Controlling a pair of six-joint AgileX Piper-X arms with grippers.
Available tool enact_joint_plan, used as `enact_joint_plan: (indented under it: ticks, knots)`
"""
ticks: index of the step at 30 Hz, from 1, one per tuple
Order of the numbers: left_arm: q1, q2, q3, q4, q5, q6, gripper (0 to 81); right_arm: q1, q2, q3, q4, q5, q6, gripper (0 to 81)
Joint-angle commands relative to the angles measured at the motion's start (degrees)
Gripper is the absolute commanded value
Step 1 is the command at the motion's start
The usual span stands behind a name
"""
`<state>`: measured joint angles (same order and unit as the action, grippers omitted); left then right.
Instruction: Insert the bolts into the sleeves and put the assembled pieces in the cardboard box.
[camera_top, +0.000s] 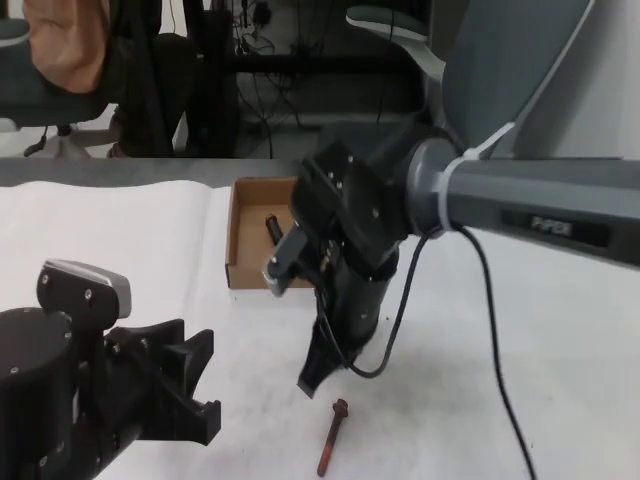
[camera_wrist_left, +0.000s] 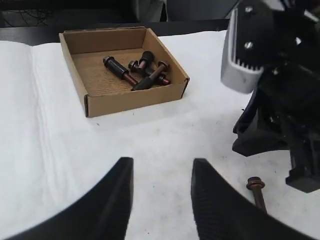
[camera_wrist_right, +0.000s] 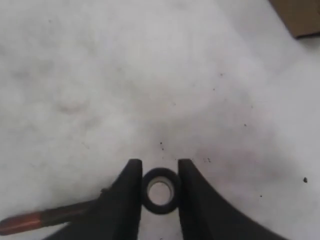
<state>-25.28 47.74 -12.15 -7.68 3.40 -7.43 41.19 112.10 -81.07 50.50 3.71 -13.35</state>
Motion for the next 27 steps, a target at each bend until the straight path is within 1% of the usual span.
enact_joint_plan:
  ticks: [1,2,3,4,5,8,9,10,11,13,15,17,18,19,20,22,23,27]
  knots:
    - [0.14,-0.61,-0.1,-0.68,-0.36,-0.26,36.3,-0.86,2.11,-0.09,-0.5,-1.92,-1.27,0.4]
    - [0.14,-0.61,-0.1,-0.68,-0.36,-0.26,36.3,-1.02,2.83,-0.09,-0.74,-2.9,-1.27,0.3]
    - [0.14,-0.61,-0.1,-0.68,-0.36,-0.26,36.3,-1.15,3.52,-0.09,-0.99,-4.02,-1.27,3.1]
    - [0.14,-0.61,-0.1,-0.68,-0.36,-0.26,36.3,-1.21,3.99,-0.09,-1.25,-5.42,-1.27,8.4]
    - [0.14,-0.61,-0.1,-0.68,-0.36,-0.26,36.3,-1.3,4.61,-0.09,-1.65,-6.12,-1.27,15.8]
    - [0.14,-0.61,-0.1,-0.68,-0.36,-0.26,36.3,-1.27,5.5,-0.09,-1.76,-5.08,0.18,38.2]
    - [0.14,-0.61,-0.1,-0.68,-0.36,-0.26,36.3,-1.27,5.6,-0.09,-1.76,-4.36,0.33,41.9]
    - [0.14,-0.61,-0.1,-0.68,-0.36,-0.26,36.3,-1.27,5.59,-0.09,-1.76,-4.03,0.32,41.6]
    - [0.14,-0.61,-0.1,-0.68,-0.36,-0.26,36.3,-1.27,5.59,-0.09,-1.62,-3.71,0.32,39.3]
    - [0.14,-0.61,-0.1,-0.68,-0.36,-0.26,36.3,-1.27,5.59,-0.09,-1.62,-3.71,0.32,32.5]
    - [0.14,-0.61,-0.1,-0.68,-0.36,-0.26,36.3,-1.27,5.59,-0.09,-1.3,-4.02,0.1,21.7]
    - [0.14,-0.61,-0.1,-0.68,-0.36,-0.26,36.3,-1.27,5.59,-0.09,-1.3,-4.88,-1.16,12.9]
    - [0.14,-0.61,-0.1,-0.68,-0.36,-0.26,36.3,-1.27,5.59,-0.19,-1.3,-6.22,-2.45,12.0]
    - [0.14,-0.61,-0.1,-0.68,-0.36,-0.26,36.3,-1.27,5.59,-0.21,-1.3,-7.64,-3.24,12.9]
    - [0.14,-0.61,-0.1,-0.68,-0.36,-0.26,36.3,-1.27,5.59,-0.2,-1.52,-9.19,-3.62,15.3]
    - [0.14,-0.61,-0.1,-0.68,-0.36,-0.26,36.3,-1.27,5.59,-0.2,-1.78,-9.08,-3.61,21.7]
    - [0.14,-0.61,-0.1,-0.68,-0.36,-0.26,36.3,-1.27,5.59,-0.2,-1.91,-8.94,-3.61,23.7]
    - [0.14,-0.61,-0.1,-0.68,-0.36,-0.26,36.3,-1.27,5.59,-0.2,-3.08,-8.78,-3.86,24.1]
